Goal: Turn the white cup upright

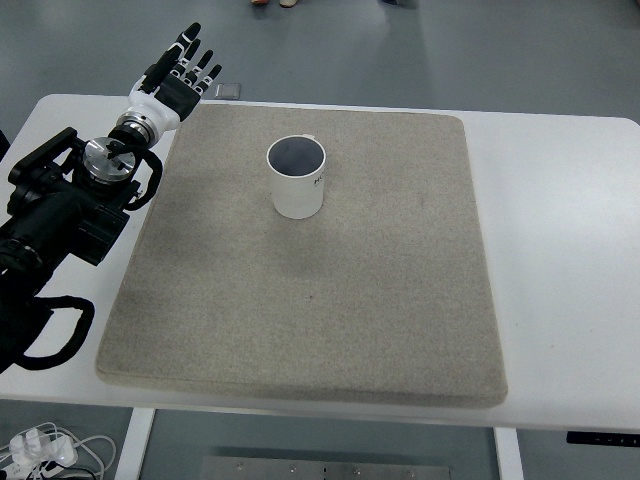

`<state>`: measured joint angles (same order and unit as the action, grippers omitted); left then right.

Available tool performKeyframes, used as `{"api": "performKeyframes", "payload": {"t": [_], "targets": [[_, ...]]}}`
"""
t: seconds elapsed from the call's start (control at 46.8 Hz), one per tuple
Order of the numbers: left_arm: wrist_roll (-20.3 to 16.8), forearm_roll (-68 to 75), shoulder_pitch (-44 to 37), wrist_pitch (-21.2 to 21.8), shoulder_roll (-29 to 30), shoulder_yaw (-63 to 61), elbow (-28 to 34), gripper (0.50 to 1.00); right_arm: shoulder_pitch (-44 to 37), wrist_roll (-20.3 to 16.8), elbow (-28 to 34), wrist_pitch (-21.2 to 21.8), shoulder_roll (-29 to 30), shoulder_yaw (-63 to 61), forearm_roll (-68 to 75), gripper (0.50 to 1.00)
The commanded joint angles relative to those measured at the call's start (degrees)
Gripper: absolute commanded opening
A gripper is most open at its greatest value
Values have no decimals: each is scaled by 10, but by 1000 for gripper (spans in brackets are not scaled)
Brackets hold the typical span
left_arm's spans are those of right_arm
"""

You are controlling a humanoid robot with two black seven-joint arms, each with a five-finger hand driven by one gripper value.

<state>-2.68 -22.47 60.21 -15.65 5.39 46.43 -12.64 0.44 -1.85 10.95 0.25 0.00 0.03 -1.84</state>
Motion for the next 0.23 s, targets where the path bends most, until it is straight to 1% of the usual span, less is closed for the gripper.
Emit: {"api": "performKeyframes", "payload": {"t": [0.0,0.128,0.214], "targets": [[-4,2,0,-4,-2,-2,1,994,0,0,0,0,0,0,0,952],[-5,6,0,-20,-4,-6,2,994,0,0,0,0,0,0,0,952],[-5,7,-1,-22,-4,-8,1,994,0,0,0,0,0,0,0,952]]}}
